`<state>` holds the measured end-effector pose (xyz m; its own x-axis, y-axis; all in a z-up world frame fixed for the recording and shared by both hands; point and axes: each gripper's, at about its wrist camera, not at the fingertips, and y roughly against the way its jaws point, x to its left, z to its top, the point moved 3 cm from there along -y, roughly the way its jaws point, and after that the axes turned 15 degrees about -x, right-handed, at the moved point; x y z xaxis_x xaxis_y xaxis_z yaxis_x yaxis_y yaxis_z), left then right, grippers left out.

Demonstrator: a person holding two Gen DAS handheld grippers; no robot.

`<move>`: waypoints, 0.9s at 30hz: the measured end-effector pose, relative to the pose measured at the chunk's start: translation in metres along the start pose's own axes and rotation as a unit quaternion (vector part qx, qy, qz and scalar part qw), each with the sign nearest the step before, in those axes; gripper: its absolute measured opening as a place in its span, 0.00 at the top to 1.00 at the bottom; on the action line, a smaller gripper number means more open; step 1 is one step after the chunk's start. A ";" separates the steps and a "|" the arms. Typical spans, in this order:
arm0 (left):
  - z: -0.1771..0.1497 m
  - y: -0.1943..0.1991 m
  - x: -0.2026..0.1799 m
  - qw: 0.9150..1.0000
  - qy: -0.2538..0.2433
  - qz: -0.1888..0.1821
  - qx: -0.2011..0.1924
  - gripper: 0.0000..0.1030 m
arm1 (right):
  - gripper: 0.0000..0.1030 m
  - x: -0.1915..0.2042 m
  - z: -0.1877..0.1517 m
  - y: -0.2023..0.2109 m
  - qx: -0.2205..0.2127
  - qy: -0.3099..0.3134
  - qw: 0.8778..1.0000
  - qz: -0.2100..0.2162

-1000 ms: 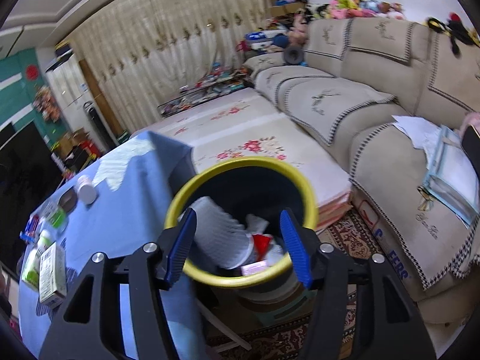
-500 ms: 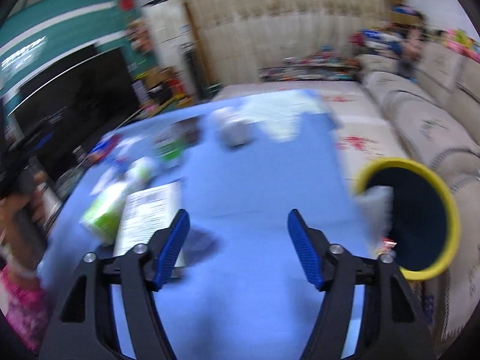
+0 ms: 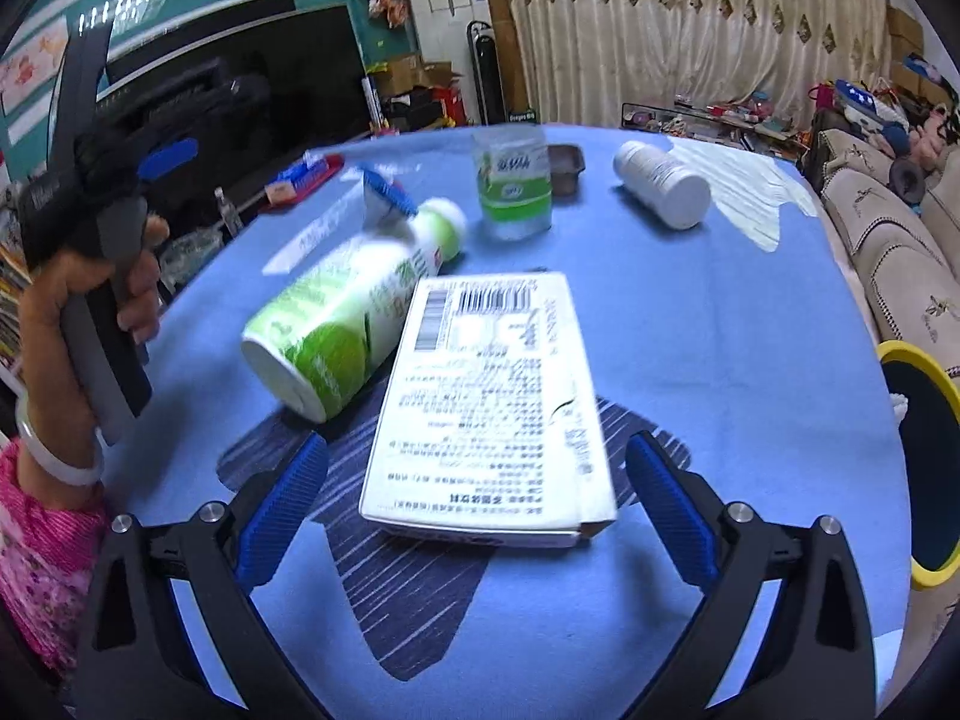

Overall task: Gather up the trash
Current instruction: 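Grasp the white barcode paper box with the right gripper, then lift the paper box over the bin and open the right gripper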

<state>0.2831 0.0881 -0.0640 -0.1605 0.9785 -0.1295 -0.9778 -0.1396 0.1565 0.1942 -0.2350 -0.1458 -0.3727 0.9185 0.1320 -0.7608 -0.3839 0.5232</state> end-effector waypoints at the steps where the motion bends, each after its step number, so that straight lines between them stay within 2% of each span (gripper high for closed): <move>1: -0.001 -0.001 -0.002 1.000 -0.004 -0.002 0.002 0.05 | 0.08 0.002 -0.002 -0.002 0.003 0.004 1.000 -0.001; 8: -0.004 0.000 -0.019 1.000 0.002 -0.014 0.011 0.05 | 0.08 -0.001 -0.009 -0.013 0.013 0.007 1.000 -0.016; 10: -0.006 -0.001 -0.020 1.000 0.002 -0.014 0.012 0.05 | 0.11 -0.001 -0.010 -0.015 0.017 0.008 1.000 -0.018; 12: -0.007 -0.001 -0.022 1.000 0.001 -0.015 0.013 0.05 | 0.24 -0.002 -0.012 -0.019 0.027 0.011 0.999 -0.021; 15: -0.010 -0.003 -0.024 1.000 -0.001 -0.015 0.015 0.05 | 0.34 -0.002 -0.014 -0.019 0.031 0.015 0.999 -0.025; 19: -0.011 -0.004 -0.027 1.000 -0.002 -0.013 0.016 0.05 | 0.34 -0.010 -0.013 -0.013 0.026 -0.003 0.999 -0.023; 27: -0.012 -0.004 -0.027 1.000 -0.003 -0.013 0.016 0.05 | 0.34 -0.041 0.003 0.022 -0.021 -0.037 0.998 -0.043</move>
<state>0.2897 0.0606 -0.0729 -0.1344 0.9826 -0.1278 -0.9767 -0.1096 0.1846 0.1946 -0.2807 -0.1371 -0.2658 0.9523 0.1497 -0.8106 -0.3048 0.5000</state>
